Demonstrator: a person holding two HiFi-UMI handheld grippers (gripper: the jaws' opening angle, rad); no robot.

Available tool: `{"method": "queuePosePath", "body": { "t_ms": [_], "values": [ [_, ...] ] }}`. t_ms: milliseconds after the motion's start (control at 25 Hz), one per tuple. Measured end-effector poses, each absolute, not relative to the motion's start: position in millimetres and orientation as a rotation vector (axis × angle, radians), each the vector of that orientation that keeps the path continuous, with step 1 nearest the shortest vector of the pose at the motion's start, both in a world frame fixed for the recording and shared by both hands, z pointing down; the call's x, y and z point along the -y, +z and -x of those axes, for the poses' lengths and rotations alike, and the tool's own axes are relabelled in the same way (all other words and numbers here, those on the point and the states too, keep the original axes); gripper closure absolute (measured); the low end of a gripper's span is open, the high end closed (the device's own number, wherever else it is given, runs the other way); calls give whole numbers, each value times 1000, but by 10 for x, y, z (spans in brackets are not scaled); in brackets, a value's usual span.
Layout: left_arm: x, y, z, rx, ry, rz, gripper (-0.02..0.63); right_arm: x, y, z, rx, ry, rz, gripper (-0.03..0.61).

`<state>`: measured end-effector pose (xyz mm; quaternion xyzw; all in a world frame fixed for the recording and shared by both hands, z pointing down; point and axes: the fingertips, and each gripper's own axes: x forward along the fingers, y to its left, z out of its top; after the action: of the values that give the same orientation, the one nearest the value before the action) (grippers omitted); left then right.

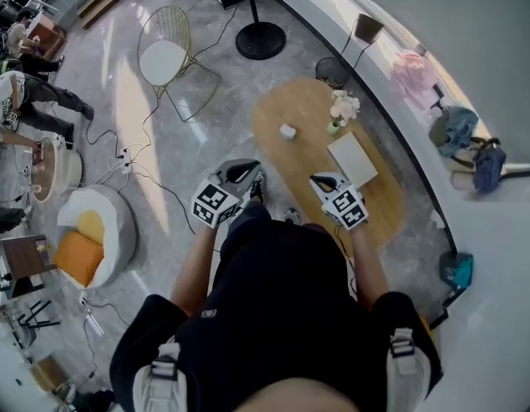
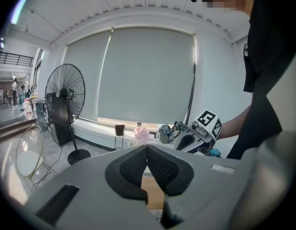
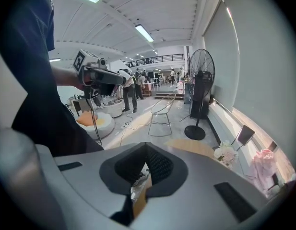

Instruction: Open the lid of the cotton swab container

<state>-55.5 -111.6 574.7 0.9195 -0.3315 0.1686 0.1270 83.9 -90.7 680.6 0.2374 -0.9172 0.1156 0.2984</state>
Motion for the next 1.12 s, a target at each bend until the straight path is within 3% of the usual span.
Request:
{"method": "queuePosePath", "body": {
  "t_ms": [1120],
  "values": [
    [2831,6324,994,637,447,-2638,614,2206,7512,10,2248,480,-558,584]
  ]
}}
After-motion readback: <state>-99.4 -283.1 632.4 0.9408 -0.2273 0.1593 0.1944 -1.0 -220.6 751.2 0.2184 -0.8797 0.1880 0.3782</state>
